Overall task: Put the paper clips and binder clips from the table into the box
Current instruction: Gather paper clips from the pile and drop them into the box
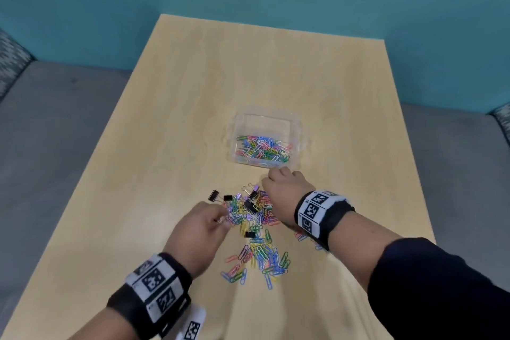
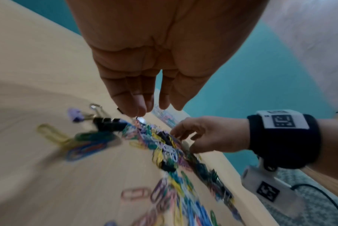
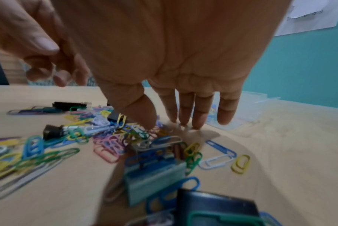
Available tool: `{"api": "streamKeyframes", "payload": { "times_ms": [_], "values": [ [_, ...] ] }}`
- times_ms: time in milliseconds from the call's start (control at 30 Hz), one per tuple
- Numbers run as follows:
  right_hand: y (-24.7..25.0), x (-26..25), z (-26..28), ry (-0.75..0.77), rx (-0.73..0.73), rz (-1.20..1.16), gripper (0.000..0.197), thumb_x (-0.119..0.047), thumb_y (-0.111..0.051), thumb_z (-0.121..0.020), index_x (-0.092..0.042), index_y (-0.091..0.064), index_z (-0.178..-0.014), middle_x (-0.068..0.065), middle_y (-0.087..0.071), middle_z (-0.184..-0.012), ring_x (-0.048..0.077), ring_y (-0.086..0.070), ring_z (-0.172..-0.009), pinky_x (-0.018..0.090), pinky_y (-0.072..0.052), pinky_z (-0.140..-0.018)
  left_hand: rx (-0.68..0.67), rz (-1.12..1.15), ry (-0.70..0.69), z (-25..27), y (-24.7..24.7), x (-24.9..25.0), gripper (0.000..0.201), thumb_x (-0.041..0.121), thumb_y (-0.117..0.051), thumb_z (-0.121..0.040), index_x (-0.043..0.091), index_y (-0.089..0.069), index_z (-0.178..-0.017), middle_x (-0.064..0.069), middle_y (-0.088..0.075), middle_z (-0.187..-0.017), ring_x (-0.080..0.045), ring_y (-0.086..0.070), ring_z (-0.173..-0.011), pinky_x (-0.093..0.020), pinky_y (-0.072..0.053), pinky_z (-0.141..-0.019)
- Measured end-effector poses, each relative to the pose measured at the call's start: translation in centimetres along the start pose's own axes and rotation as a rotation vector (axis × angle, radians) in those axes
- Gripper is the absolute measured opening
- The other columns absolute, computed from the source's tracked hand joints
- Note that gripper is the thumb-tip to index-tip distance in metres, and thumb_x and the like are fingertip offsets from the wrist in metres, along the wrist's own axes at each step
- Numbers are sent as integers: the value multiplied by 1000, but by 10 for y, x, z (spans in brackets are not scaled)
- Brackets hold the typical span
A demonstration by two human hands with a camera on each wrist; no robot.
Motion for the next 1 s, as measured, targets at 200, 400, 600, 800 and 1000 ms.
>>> {"api": "streamKeyframes", "payload": {
  "times_ms": [200, 400, 600, 800, 1000],
  "values": [
    [-12, -20, 19, 50, 83, 93, 39, -13, -53, -78, -14, -51, -116, 8, -49, -114, 29, -45, -102, 44, -38, -90, -6, -7, -1, 35, -14, -15, 18, 26, -59, -87, 28, -62, -104, 14, -52, -95, 0, -56, -79, -16, -38, -69],
    [-30, -37, 52, 60, 68, 168, 52, -15, -56, -75, -14, -47, -126, 8, -50, -114, 32, -46, -108, 55, -22, -108, -18, -86, -46, 49, -19, -14, 22, 29, -56, -89, 27, -60, -110, 12, -52, -102, -8, -56, -91, -24, -43, -79],
    [-51, -61, 88, 140, 45, 204, 48, -14, -58, -69, -9, -57, -116, 11, -56, -104, 36, -48, -102, 65, -25, -103, -91, -218, -120, 59, -41, -6, 25, 29, -53, -89, 24, -59, -113, 5, -52, -106, -17, -52, -99, -26, -41, -81],
    [-55, -34, 131, -111, 146, -299, 43, -14, -39, -79, -18, -53, -120, 2, -53, -109, 26, -47, -100, 37, -45, -86, -163, -283, -23, 70, -59, -23, 39, 35, -58, -82, 23, -51, -119, 1, -45, -111, -21, -49, -99, -29, -42, -82],
    [-85, -41, 138, -305, 107, -524, 75, -37, -58, -86, -29, -16, -148, -2, -32, -127, 21, -35, -113, 29, -40, -93, -149, -301, -75, 69, -79, -9, 47, 29, -58, -83, 26, -42, -127, 3, -39, -111, -18, -42, -102, -26, -39, -85]
  ]
}}
Point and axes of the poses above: each hand's wrist, its own z-axis away from the middle knuckle, its own y-axis out of the back of the hand, x = y × z, the point moved 10 cm from there along -z, towards the middle knuckle
